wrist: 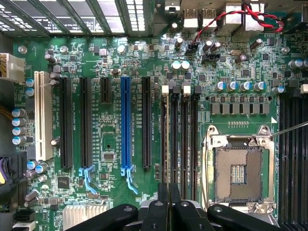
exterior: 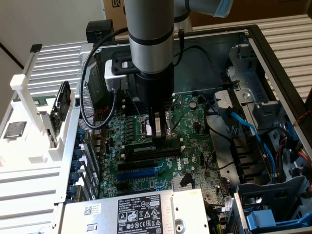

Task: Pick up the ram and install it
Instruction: 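Pick up the ram and move it above insertion slot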

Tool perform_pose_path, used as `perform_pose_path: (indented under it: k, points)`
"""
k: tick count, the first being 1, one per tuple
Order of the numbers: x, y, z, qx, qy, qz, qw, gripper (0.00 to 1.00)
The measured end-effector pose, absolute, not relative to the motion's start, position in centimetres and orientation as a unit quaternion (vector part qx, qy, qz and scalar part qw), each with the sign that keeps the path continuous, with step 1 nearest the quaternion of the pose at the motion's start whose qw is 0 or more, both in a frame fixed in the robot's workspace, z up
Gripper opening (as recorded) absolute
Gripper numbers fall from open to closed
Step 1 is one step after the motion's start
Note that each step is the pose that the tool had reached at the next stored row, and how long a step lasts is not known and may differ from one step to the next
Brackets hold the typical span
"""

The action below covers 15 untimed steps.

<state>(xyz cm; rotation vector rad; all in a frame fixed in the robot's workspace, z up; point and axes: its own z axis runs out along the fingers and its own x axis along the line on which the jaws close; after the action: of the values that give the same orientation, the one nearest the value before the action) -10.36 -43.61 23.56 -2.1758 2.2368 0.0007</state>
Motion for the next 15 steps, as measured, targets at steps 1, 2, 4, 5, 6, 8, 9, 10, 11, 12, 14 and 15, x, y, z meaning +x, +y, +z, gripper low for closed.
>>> perform_pose_path:
  k: [1,2,4,5,6,8,9,10,11,12,14,15]
  points:
    - [-10.36,-43.61,23.55,-0.697,0.717,0.0,0.011,0.12]
    - [-10.36,-43.62,23.54,-0.697,0.717,0.0,0.011,0.12]
    - [-10.36,-43.62,23.49,-0.697,0.717,0.0,0.011,0.12]
    - [-10.36,-43.62,23.49,-0.697,0.717,0.0,0.01,0.12]
    - [-10.36,-43.62,23.48,-0.697,0.717,0.0,0.01,0.12]
    - [-10.36,-43.62,23.35,-0.697,0.717,0.0,0.011,0.12]
    - [-10.36,-43.62,23.32,-0.697,0.717,0.0,0.011,0.12]
    - [-10.36,-43.62,23.3,-0.697,0.717,0.0,0.01,0.12]
    - [-10.36,-43.62,23.28,-0.697,0.717,0.0,0.01,0.12]
    - [-10.36,-43.62,23.26,-0.697,0.717,0.0,0.01,0.12]
    - [-10.36,-43.62,23.2,-0.697,0.717,0.0,0.011,0.12]
    - [-10.36,-43.62,23.17,-0.697,0.717,0.0,0.011,0.12]
